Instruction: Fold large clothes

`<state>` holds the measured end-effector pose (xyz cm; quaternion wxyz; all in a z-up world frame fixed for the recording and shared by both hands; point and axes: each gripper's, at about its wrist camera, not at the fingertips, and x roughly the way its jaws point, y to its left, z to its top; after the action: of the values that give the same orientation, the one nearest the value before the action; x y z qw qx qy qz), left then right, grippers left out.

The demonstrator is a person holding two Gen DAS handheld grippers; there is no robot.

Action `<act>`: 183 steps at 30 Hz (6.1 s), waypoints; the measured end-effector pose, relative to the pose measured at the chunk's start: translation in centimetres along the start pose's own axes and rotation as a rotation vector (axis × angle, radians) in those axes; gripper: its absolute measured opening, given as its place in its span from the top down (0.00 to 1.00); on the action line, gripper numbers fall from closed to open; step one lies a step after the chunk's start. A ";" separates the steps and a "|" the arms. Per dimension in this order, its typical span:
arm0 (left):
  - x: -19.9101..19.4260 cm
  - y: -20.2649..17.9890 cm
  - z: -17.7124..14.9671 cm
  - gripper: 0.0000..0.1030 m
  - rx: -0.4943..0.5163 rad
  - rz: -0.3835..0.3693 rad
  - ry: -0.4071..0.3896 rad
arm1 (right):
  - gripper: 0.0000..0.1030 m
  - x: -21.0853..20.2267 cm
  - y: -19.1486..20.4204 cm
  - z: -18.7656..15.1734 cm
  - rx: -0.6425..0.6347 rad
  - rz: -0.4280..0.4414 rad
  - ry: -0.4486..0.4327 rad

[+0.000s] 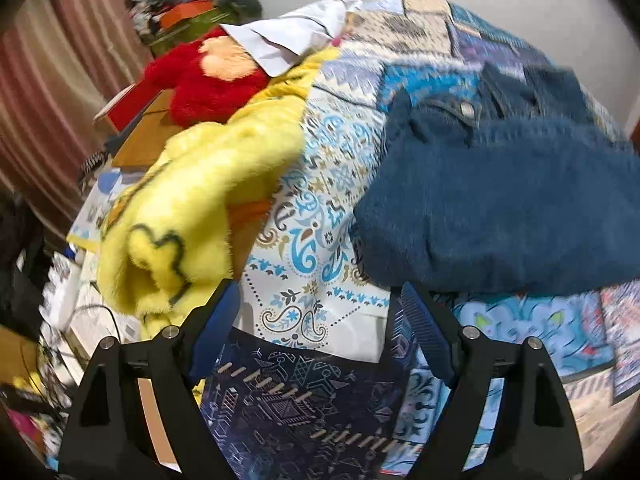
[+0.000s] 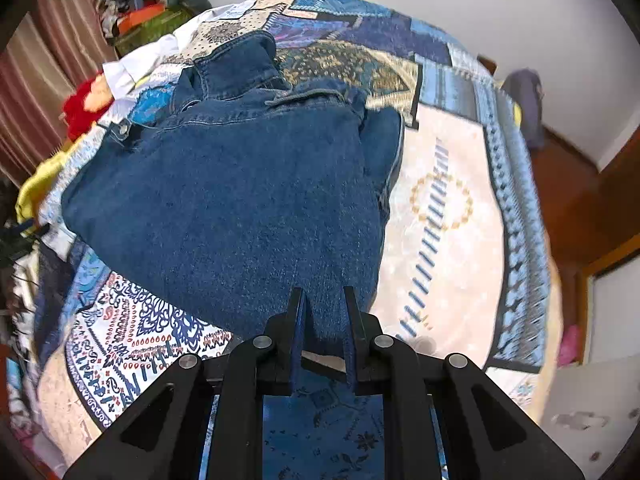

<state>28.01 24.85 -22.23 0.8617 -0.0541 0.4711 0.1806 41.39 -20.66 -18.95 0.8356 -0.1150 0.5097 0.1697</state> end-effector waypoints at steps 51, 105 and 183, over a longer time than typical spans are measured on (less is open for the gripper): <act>-3.6 -6.8 7.6 0.68 -0.236 -0.309 -0.291 | 0.88 9.3 20.7 8.1 -0.101 0.511 0.140; -9.7 -16.8 4.8 0.14 0.318 -0.334 -0.215 | 0.88 -10.4 6.5 3.7 -0.034 0.363 -0.259; 1.2 -17.3 5.1 0.08 0.327 -0.345 0.018 | 0.10 3.5 -0.2 7.3 0.144 0.268 -0.044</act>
<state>38.88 10.46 -21.78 0.8728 0.0049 0.4856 -0.0486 48.87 -17.61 -18.78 0.8226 0.0180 0.5127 0.2452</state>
